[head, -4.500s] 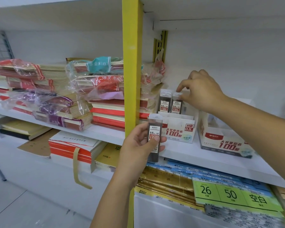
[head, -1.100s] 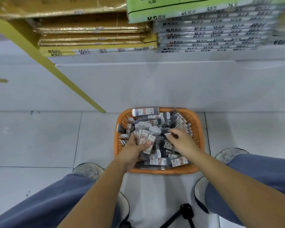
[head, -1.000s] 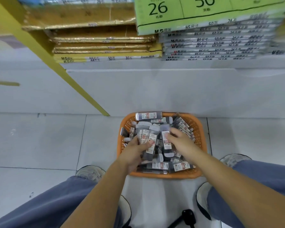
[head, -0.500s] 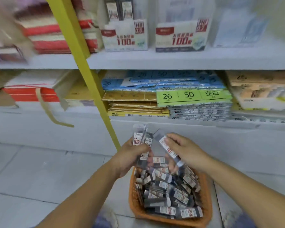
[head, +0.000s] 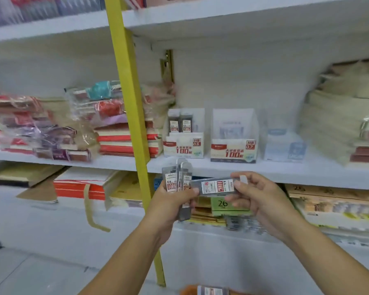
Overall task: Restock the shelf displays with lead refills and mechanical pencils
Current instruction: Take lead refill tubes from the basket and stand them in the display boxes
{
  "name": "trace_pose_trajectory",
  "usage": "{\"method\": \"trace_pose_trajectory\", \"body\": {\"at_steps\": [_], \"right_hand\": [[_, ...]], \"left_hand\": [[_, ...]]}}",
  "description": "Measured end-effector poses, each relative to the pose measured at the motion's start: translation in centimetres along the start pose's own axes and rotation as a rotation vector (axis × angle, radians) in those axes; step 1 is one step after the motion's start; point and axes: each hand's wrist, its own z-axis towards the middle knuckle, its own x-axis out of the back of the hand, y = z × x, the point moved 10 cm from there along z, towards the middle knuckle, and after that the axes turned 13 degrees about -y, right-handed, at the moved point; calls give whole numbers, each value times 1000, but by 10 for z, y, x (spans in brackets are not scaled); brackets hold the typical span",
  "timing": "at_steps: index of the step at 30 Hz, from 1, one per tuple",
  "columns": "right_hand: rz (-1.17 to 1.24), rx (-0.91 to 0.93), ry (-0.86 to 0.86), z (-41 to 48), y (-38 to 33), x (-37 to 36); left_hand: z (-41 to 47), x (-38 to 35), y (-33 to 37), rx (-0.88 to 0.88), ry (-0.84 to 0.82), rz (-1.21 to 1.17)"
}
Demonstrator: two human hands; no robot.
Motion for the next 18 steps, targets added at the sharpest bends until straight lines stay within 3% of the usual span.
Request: {"method": "trace_pose_trajectory", "body": {"at_steps": [2,6,13,18], "right_hand": [[50,69,66,5,-7,2],[-104,108,210,14,-20,6],[-300,273,237,46,-85,-6],[-707,398,207,103,-163,-19]], "left_hand": [[4,-1,1,-34,36,-80],[14,-5,6,-56,19,-154],[34,10,32,-145,81,-165],[49,29,50,-199,120,-189]]}}
